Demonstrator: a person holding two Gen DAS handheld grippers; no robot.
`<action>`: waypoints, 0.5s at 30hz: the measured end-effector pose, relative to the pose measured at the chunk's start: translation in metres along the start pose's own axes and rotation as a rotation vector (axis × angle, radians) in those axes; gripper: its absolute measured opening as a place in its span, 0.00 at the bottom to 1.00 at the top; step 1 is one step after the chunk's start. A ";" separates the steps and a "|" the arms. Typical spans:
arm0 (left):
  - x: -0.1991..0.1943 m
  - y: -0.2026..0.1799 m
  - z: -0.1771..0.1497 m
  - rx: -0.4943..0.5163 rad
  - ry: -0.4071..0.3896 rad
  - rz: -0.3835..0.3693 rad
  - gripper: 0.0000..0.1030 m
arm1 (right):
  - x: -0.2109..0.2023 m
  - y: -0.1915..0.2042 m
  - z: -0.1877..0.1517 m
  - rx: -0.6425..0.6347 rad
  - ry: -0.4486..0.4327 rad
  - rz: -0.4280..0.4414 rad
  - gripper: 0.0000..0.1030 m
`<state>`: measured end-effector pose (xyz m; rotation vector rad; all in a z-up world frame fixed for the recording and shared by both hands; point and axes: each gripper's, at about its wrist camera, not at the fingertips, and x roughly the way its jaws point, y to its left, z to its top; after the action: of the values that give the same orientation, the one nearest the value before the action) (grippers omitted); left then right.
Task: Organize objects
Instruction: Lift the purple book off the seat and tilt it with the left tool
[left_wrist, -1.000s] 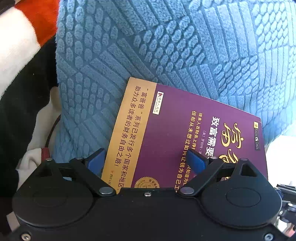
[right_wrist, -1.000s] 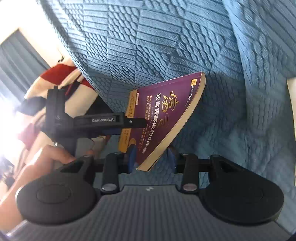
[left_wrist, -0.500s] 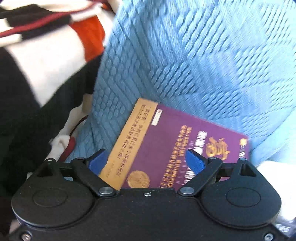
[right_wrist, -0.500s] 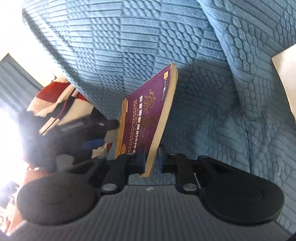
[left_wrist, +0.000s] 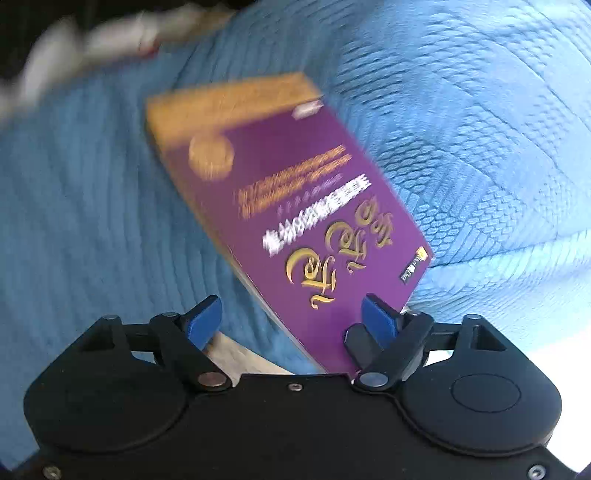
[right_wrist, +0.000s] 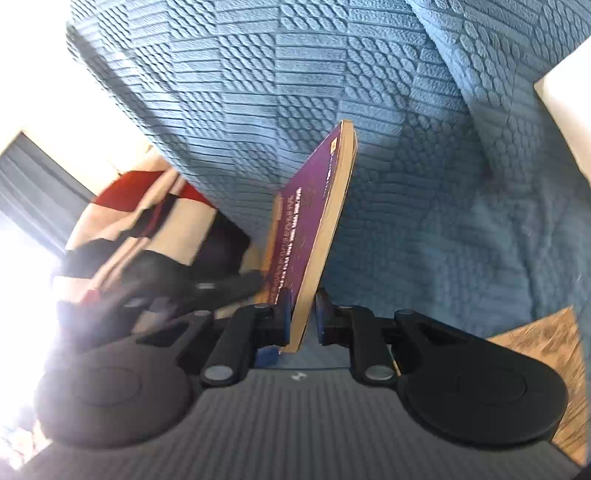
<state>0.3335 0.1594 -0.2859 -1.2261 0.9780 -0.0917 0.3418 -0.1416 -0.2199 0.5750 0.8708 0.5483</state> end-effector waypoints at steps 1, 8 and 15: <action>0.003 0.007 0.001 -0.058 0.009 -0.032 0.73 | 0.000 0.001 -0.002 0.004 -0.001 0.002 0.16; 0.023 0.024 0.008 -0.222 0.078 -0.160 0.59 | -0.004 0.007 -0.016 0.033 0.016 0.014 0.16; 0.020 0.029 0.013 -0.208 0.071 -0.091 0.31 | -0.003 0.003 -0.019 0.036 0.027 -0.010 0.19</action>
<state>0.3416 0.1693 -0.3209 -1.4670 1.0116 -0.1073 0.3238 -0.1370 -0.2257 0.5968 0.9101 0.5334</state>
